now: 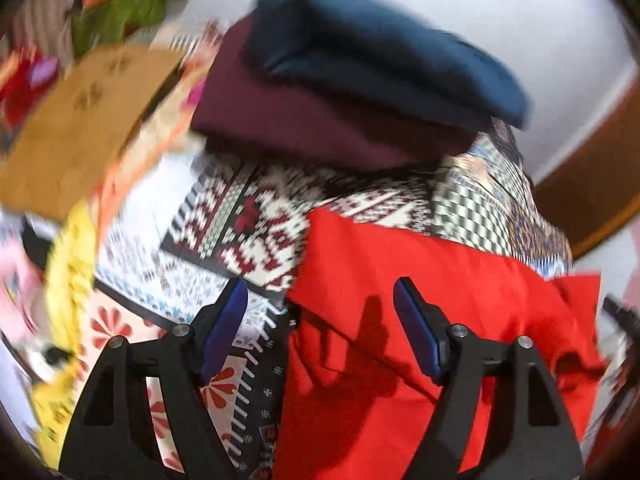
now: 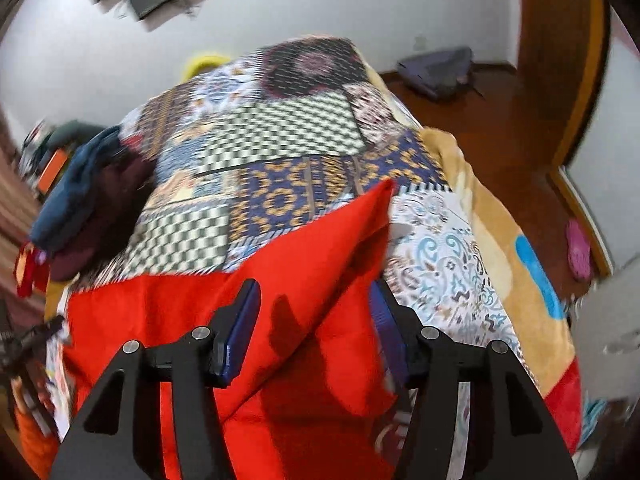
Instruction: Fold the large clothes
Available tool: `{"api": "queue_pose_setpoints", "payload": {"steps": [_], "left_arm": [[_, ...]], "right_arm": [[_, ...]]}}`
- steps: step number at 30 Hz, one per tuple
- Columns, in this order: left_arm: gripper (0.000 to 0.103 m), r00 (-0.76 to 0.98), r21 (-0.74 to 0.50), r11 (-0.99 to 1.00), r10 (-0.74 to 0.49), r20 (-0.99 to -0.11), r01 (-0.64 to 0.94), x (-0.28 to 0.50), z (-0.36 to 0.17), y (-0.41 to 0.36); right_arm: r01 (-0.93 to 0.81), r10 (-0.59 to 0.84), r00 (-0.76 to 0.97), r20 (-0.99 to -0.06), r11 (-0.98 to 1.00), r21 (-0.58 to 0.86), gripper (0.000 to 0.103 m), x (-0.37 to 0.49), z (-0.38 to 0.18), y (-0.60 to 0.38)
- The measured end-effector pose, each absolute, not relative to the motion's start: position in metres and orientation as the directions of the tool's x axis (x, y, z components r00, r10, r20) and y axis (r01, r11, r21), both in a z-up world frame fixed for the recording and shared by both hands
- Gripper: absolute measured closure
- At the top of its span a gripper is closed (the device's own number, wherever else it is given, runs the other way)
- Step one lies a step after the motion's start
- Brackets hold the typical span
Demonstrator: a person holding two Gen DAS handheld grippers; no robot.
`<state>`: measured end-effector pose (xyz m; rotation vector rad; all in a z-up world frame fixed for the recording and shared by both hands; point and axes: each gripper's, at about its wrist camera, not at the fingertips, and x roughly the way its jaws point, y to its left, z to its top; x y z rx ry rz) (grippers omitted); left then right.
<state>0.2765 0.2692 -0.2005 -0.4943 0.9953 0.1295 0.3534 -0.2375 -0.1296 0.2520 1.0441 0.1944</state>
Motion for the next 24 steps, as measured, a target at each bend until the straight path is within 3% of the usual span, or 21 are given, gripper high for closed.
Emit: {"api": "queue_pose_setpoints", "payload": {"steps": [4, 7, 8, 9, 10, 11, 12, 13, 19, 24], "left_arm": [[0.029, 0.529, -0.496, 0.803, -0.278, -0.802, -0.33, 0.287, -0.23, 0.28], [0.029, 0.523, -0.525, 0.795, -0.322, -0.789, -0.304, 0.298, -0.239, 0.27], [0.033, 0.522, -0.526, 0.799, -0.328, -0.787, -0.291, 0.302, -0.241, 0.265], [0.038, 0.521, -0.529, 0.8, -0.335, -0.785, -0.282, 0.306, -0.241, 0.261], [0.051, 0.518, -0.525, 0.803, -0.333, -0.788, -0.281, 0.31, -0.242, 0.258], [0.072, 0.514, -0.51, 0.812, -0.321, -0.795, -0.283, 0.313, -0.242, 0.254], [0.084, 0.517, -0.492, 0.824, -0.302, -0.801, -0.281, 0.316, -0.24, 0.253], [0.09, 0.524, -0.464, 0.84, -0.27, -0.808, -0.282, 0.318, -0.236, 0.251], [0.093, 0.606, -0.319, 0.91, -0.099, -0.789, -0.267, 0.333, -0.178, 0.249], [0.093, 0.648, -0.278, 0.918, -0.031, -0.761, -0.283, 0.337, -0.152, 0.267]], "right_arm": [[0.012, 0.333, 0.453, -0.827, 0.925, 0.379, 0.05, 0.374, -0.147, -0.245], [0.01, 0.371, 0.434, -0.821, 0.909, 0.416, 0.051, 0.388, -0.156, -0.24], [0.016, 0.365, 0.436, -0.822, 0.91, 0.413, 0.053, 0.391, -0.159, -0.239], [0.02, 0.359, 0.44, -0.823, 0.912, 0.409, 0.069, 0.394, -0.16, -0.238], [0.011, 0.364, 0.435, -0.824, 0.912, 0.409, 0.098, 0.397, -0.161, -0.235], [-0.004, 0.38, 0.431, -0.818, 0.908, 0.42, 0.099, 0.4, -0.16, -0.233], [-0.013, 0.373, 0.454, -0.809, 0.911, 0.413, 0.1, 0.401, -0.155, -0.23], [-0.03, 0.361, 0.472, -0.804, 0.919, 0.394, 0.1, 0.403, -0.149, -0.227], [-0.151, 0.366, 0.582, -0.726, 0.926, 0.345, 0.1, 0.419, -0.084, -0.195], [-0.161, 0.346, 0.634, -0.692, 0.934, 0.319, 0.1, 0.425, -0.067, -0.185]]}}
